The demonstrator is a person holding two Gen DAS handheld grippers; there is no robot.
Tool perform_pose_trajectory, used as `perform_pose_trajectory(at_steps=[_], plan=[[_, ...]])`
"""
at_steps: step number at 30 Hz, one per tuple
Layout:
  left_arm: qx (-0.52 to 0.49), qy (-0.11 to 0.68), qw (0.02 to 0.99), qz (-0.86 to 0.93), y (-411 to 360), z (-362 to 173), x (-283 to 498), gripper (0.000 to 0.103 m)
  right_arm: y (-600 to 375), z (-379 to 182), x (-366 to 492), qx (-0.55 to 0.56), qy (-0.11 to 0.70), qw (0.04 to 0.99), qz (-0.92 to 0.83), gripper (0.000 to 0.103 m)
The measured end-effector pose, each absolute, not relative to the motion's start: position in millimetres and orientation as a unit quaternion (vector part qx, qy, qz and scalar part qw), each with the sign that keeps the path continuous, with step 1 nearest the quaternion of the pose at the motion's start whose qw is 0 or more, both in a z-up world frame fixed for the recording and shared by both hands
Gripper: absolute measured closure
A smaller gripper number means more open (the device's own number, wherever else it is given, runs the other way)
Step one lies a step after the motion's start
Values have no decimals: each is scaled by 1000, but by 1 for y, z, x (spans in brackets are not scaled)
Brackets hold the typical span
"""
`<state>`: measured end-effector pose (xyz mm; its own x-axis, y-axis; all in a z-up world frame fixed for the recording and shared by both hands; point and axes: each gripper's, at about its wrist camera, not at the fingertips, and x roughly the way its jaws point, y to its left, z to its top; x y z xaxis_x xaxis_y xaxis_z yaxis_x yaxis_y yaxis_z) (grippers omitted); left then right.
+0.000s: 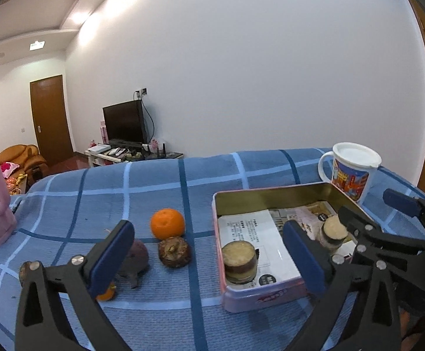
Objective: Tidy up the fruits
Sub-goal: 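Withdraw both tools from the tin toward the remaining fruits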
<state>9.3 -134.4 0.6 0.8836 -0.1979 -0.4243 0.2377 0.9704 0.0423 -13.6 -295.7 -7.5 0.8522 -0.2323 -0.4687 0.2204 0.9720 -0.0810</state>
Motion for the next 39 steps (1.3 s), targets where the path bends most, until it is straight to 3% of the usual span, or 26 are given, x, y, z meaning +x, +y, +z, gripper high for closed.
perform_pose_trajectory(at_steps=[23,39], plan=[[28,219,970,-99,-93,-3,-2,0,-275,-2,-39,12,209,968,-142,26],[35,220,971,-82,-31,-4,-3,0,-216,-18,-26,57,287,952,-86,26]])
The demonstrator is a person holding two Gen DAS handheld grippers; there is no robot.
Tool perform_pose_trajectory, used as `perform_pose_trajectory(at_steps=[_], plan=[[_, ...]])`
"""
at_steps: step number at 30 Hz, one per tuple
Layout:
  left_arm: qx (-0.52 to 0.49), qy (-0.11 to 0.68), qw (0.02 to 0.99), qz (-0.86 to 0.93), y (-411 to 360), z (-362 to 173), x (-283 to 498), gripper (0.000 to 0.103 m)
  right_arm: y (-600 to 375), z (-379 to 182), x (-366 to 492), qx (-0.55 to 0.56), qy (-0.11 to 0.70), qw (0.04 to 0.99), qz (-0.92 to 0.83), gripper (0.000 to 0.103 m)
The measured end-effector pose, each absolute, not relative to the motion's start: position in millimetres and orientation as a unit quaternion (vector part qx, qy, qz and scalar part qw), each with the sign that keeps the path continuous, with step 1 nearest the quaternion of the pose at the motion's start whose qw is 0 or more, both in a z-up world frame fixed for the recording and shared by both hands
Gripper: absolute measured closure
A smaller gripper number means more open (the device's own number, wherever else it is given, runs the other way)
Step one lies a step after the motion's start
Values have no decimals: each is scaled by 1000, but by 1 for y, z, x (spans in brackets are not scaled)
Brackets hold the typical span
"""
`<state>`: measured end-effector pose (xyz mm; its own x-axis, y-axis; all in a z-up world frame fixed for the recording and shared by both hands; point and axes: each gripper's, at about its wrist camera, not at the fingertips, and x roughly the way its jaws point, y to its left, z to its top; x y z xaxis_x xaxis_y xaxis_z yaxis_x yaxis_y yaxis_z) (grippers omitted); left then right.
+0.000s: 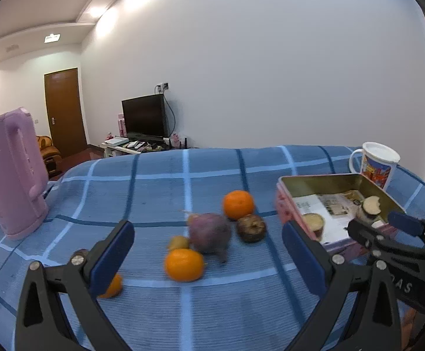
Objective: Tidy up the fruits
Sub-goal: 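Withdraw both tools from the tin toward the remaining fruits, then grasp the dark mangosteen with the left tool while the right tool grasps an orange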
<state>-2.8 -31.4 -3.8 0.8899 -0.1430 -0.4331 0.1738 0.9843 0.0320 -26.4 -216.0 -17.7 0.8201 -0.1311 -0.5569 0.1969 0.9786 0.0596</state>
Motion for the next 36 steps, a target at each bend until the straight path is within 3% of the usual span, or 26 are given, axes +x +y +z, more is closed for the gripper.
perform_pose_trajectory(at_steps=[10,25,36], plan=[[33,222,973,-47,23,-7,8,0,-161,-26,-13,91,307,946,-52,26],[-7,262,965,20,132,-13,43,0,-99,-24,1,28,307,951,2,27],[-33,302,953,13,165,-21,56,2,-56,-44,45,20,385,922,35,27]])
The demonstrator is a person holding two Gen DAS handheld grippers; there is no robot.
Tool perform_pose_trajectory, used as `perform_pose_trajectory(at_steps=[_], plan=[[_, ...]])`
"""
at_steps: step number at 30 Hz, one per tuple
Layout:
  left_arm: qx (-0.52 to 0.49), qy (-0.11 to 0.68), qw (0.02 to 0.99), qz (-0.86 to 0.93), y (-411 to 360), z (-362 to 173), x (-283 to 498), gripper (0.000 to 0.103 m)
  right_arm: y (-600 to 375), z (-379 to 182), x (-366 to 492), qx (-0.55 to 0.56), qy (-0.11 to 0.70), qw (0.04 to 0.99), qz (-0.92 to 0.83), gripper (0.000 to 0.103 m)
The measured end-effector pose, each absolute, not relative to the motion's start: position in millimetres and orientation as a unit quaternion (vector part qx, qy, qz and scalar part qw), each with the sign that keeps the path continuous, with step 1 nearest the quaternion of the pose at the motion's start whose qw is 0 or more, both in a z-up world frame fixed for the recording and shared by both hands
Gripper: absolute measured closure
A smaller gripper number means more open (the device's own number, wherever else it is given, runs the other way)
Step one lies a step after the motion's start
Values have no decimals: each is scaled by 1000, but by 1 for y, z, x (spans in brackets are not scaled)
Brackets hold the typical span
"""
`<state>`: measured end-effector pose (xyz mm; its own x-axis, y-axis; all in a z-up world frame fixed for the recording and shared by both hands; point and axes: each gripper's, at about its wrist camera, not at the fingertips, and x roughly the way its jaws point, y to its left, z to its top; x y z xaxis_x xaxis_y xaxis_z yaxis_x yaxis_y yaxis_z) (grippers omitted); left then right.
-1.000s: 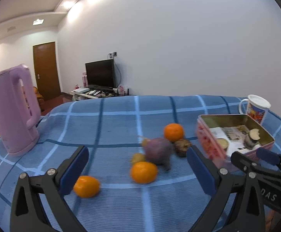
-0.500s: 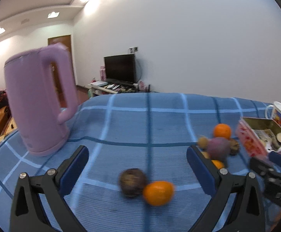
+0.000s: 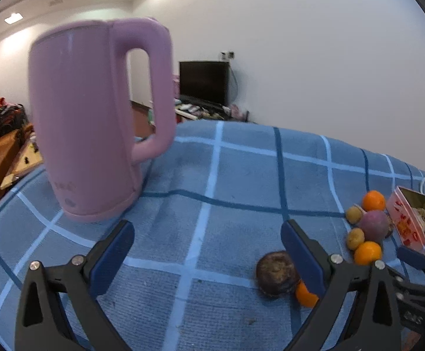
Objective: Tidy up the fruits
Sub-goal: 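Grasp the dark mangosteen with the left tool while the right tool grasps an orange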
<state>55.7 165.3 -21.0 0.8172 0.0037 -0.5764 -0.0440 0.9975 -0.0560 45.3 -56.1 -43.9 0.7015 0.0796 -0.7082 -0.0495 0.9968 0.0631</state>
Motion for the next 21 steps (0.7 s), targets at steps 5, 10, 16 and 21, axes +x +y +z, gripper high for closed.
perform_pose_trajectory(at_steps=[5,10,16,21], plan=[[12,324,945,-32,141,-27,55,6,-50,-51,60,17,409,912,35,29],[31,366,929,-40,131,-38,61,9,-47,-55,64,12,421,907,35,32],[5,384,921,-61,129,-41,67,11,-48,-59,70,16,432,901,35,33],[-36,405,911,-70,139,-47,74,18,-48,-59,69,4,432,902,30,46]])
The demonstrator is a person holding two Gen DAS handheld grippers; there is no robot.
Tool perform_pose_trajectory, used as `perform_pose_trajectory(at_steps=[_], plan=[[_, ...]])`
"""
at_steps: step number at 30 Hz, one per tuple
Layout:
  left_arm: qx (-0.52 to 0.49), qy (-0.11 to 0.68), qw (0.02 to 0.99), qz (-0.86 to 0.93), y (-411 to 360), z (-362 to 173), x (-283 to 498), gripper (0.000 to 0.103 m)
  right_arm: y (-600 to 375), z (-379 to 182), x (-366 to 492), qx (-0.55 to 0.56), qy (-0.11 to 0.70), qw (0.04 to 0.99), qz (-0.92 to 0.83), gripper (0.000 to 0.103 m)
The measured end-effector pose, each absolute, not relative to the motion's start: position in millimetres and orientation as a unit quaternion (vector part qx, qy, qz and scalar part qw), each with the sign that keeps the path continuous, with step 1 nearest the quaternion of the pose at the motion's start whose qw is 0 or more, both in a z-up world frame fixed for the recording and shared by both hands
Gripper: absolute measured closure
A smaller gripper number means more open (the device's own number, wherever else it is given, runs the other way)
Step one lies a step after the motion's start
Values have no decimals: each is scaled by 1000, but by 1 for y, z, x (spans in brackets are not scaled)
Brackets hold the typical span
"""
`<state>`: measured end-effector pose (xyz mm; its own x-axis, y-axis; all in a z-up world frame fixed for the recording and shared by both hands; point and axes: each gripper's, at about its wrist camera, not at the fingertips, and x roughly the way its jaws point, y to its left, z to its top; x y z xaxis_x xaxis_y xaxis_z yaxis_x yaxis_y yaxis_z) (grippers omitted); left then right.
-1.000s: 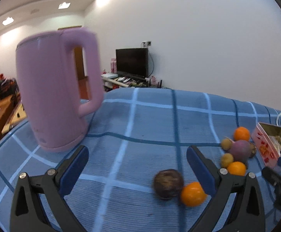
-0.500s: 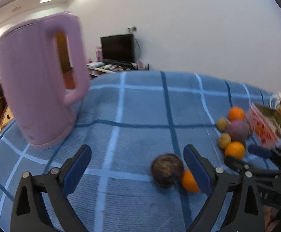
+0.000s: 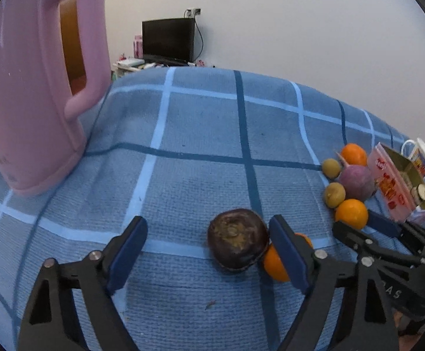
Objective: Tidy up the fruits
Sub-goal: 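Grasp the dark mangosteen with the left tool while the right tool grasps an orange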
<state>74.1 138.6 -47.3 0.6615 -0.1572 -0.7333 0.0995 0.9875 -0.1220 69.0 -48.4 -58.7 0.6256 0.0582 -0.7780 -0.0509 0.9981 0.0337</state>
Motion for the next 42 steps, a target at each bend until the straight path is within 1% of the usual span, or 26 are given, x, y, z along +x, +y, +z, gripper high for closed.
perform_pose_trajectory(at_steps=[2,3,4,6,7,9,10,11,16,22,24,25,26,27,28,29,34,37,39,41,42], plan=[[-38,405,910,-75,139,-48,74,21,-49,-59,67,-6,432,901,35,56],[-39,404,910,-80,138,-47,74,28,-50,-59,66,-8,435,899,44,59],[-40,403,910,-90,137,-47,73,40,-50,-59,64,-11,434,900,45,59],[-35,401,910,-104,133,-47,71,53,-55,-58,59,-8,431,901,48,59],[-33,400,910,-108,131,-46,71,57,-58,-57,56,0,427,903,54,59],[-35,400,909,-111,132,-46,70,57,-62,-53,50,14,413,908,66,63],[-40,400,909,-114,133,-46,69,58,-64,-50,47,20,406,911,73,70],[-43,400,908,-116,135,-46,69,58,-65,-49,44,24,399,913,80,74],[-55,392,912,-107,141,-44,65,58,-78,-45,37,57,385,916,94,74],[-77,359,925,-91,153,-36,58,58,-94,-50,40,101,398,906,99,74],[-89,346,929,-92,156,-32,55,58,-95,-49,40,106,399,906,96,71],[-94,339,932,-92,158,-29,54,58,-94,-47,42,105,400,905,97,66],[-98,328,935,-91,158,-26,52,58,-93,-47,43,102,403,904,98,56],[-98,320,938,-91,159,-24,50,58,-87,-47,48,96,404,904,99,51],[-99,311,941,-90,160,-21,48,58,-85,-46,50,92,404,905,99,44],[-102,303,943,-89,160,-19,47,58,-82,-45,53,87,404,905,97,41],[-116,290,946,-85,165,-14,46,58,-64,-51,73,61,423,901,78,39],[-120,293,945,-84,166,-15,47,58,-47,-53,72,8,417,906,66,39],[-118,293,945,-84,165,-15,46,58,-42,-54,71,-6,419,905,75,44],[-117,291,946,-82,165,-15,46,58,-44,-56,72,-1,427,901,77,61],[-117,291,946,-80,165,-15,46,58,-48,-56,72,12,427,900,84,61]])
